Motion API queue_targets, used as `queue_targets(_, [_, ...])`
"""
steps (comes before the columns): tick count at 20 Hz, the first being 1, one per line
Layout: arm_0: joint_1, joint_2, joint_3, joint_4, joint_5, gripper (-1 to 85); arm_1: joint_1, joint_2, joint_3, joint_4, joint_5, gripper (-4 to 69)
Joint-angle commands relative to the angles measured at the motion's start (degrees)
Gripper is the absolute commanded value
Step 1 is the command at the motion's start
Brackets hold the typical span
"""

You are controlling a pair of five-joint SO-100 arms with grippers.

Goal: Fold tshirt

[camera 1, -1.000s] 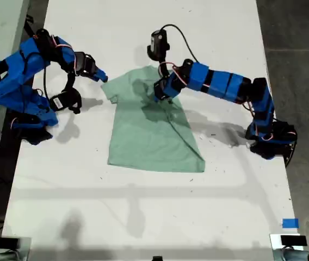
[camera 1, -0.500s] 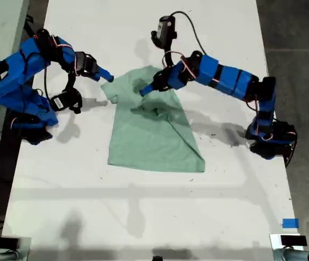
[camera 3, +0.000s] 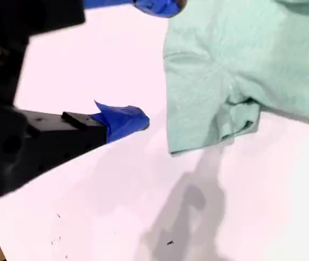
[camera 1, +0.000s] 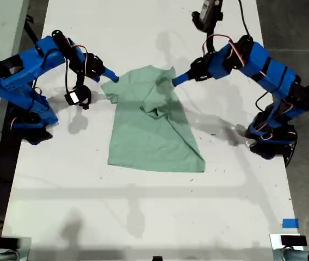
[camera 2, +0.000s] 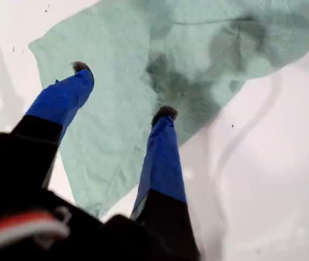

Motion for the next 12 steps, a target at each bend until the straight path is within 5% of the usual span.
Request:
queue_targets(1, [-6.0,-4.5,-0.2,-3.3,2.8,29.0,-0.7,9.4,5.7,-1.7,0.4,26.1])
queue_targets(12, [-9.2,-33.4,-11.0,-8.7,5.4,24.8,-0.8,25.6,22.2,-3.6,1.6,29.2])
